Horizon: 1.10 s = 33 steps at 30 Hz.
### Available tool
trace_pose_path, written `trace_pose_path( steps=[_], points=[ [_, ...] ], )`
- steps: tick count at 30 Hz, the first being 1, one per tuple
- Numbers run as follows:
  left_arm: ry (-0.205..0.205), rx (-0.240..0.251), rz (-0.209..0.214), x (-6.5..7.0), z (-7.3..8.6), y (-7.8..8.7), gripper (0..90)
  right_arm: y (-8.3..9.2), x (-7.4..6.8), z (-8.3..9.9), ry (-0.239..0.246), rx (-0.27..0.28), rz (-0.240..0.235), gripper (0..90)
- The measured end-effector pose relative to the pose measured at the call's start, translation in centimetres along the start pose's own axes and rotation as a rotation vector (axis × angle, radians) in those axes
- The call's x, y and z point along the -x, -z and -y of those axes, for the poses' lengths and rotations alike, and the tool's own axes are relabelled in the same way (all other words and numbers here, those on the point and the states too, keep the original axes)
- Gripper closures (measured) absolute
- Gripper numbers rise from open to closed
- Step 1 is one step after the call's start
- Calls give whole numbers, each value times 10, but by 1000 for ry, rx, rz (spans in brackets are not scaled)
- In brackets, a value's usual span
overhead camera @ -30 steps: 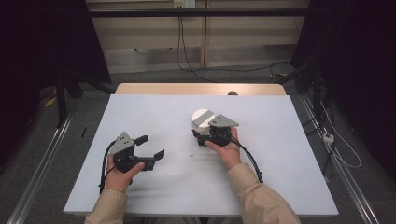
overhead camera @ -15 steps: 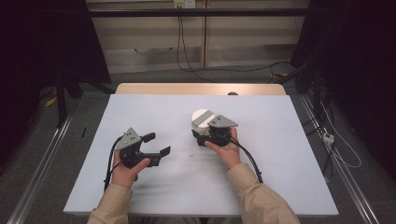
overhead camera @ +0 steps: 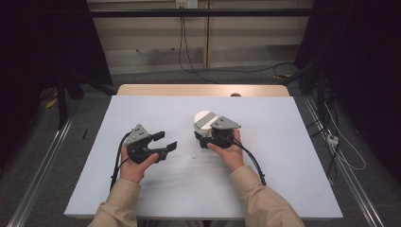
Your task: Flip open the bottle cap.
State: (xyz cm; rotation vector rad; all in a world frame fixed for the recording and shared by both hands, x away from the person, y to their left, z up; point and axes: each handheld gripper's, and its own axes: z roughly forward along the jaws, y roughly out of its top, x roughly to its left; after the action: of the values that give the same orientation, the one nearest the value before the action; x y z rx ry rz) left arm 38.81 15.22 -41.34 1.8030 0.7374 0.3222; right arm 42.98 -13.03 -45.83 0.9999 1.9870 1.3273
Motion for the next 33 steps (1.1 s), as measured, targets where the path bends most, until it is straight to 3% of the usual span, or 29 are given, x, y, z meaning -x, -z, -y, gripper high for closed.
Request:
trace_pose_path(
  steps=[3,7,13,15,18,22,25,33],
  points=[
    [-32,-21,-8,1,-2,-4,315,0,0,0,9,-2,0,185],
    [-34,-21,-2,2,-5,-8,311,0,0,0,0,-3,0,185],
    [12,-30,-4,-1,-10,-13,516,0,0,0,1,-2,2,185],
    [0,-36,-26,-3,-11,-14,539,0,0,0,2,-3,2,185],
    [15,-25,-31,-4,-12,-17,567,0,0,0,3,-3,2,185],
    [3,-32,-6,-4,-15,-21,593,0,0,0,2,-3,3,185],
    [19,-30,25,-4,-18,-23,720,0,0,0,3,-4,3,185],
    [8,-65,52,-2,-27,-31,865,0,0,0,2,-3,3,186]
  ],
)
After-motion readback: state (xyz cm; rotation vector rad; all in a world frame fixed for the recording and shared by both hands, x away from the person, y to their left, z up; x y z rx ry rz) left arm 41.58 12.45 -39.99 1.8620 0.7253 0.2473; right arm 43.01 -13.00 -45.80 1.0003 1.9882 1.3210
